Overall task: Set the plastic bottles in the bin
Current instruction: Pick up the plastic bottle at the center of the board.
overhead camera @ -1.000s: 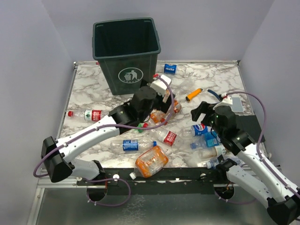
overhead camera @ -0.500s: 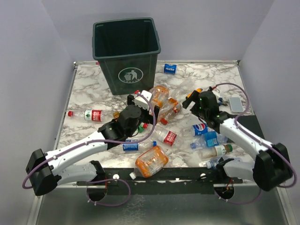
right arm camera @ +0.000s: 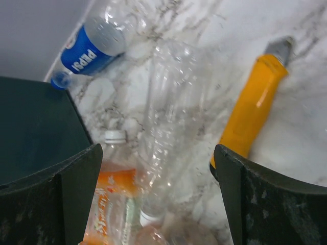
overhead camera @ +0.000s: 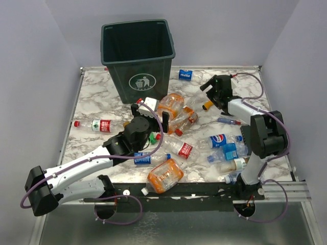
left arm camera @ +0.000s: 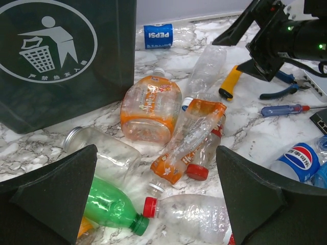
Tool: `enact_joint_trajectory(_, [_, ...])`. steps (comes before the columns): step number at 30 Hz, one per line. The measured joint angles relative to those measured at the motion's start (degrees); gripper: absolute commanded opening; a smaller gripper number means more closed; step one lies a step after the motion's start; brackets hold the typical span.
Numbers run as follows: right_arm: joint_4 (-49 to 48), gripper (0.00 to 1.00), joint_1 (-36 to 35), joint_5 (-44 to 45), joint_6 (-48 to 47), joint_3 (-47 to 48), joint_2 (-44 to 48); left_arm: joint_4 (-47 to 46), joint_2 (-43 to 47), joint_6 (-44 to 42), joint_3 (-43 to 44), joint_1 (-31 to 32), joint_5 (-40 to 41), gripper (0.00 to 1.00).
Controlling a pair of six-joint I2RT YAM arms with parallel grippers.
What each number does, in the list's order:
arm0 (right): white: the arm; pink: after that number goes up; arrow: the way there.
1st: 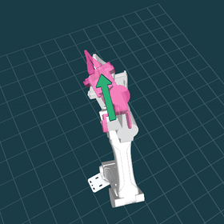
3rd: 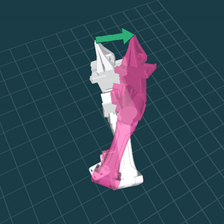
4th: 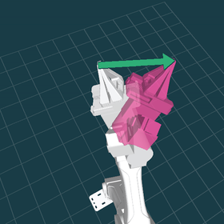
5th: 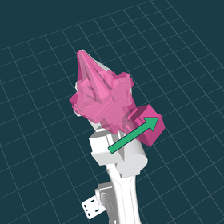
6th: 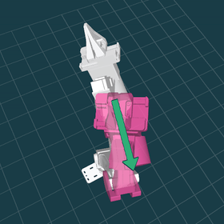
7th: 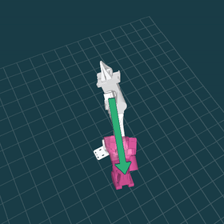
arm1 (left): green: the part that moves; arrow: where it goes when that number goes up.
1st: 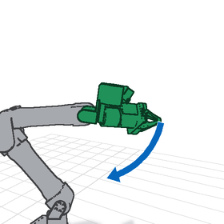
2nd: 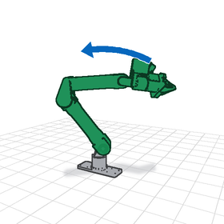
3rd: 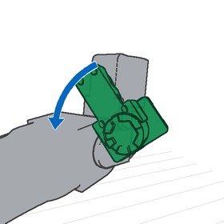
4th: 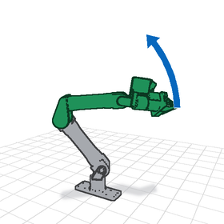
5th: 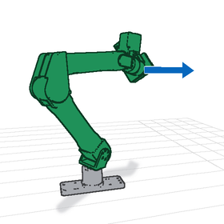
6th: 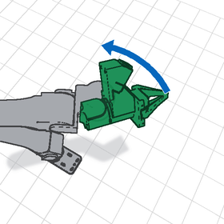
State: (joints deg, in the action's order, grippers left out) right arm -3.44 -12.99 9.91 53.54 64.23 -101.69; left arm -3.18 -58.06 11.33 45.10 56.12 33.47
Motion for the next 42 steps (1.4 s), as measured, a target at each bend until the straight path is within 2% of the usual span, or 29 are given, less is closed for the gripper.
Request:
enact_joint_trajectory(8, [2.8, 0.92, 0.4, 0.0, -2.0, 14.2, -9.4, 0.0, 0.0, 0.0, 0.0, 0.1, 0.6, 0.99])
enact_joint_trajectory(19, [9.6, 0.86, 0.7, 0.0, -3.0, 18.2, -17.9, 0.0, 0.1, 0.0, 0.0, 0.2, 0.6, 0.99])
enact_joint_trajectory(24, [9.9, 0.78, 0.7, -0.6, -3.0, 18.2, -18.0, 0.0, 0.0, 0.0, 0.0, 0.2, 0.6, 0.99])
enact_joint_trajectory(29, [9.2, 0.6, 0.7, -2.6, -3.0, 18.2, -18.1, 0.0, 0.0, 0.0, 0.0, 0.2, 0.6, 0.99])
enact_joint_trajectory(32, [7.9, 0.53, 0.7, -3.9, -2.9, 17.7, -18.2, 0.0, 0.0, 0.0, 0.0, 0.2, 0.6, 0.99])
enact_joint_trajectory(38, [5.2, 0.48, 0.7, -6.1, -3.6, 14.9, -15.8, 0.0, 0.0, 0.0, 0.0, 0.2, 0.6, 0.99])
enact_joint_trajectory(42, [3.7, 0.46, 0.7, -7.5, -5.6, 8.7, -4.8, 0.0, 0.2, -0.1, 0.0, 0.2, 1.0, 0.99])
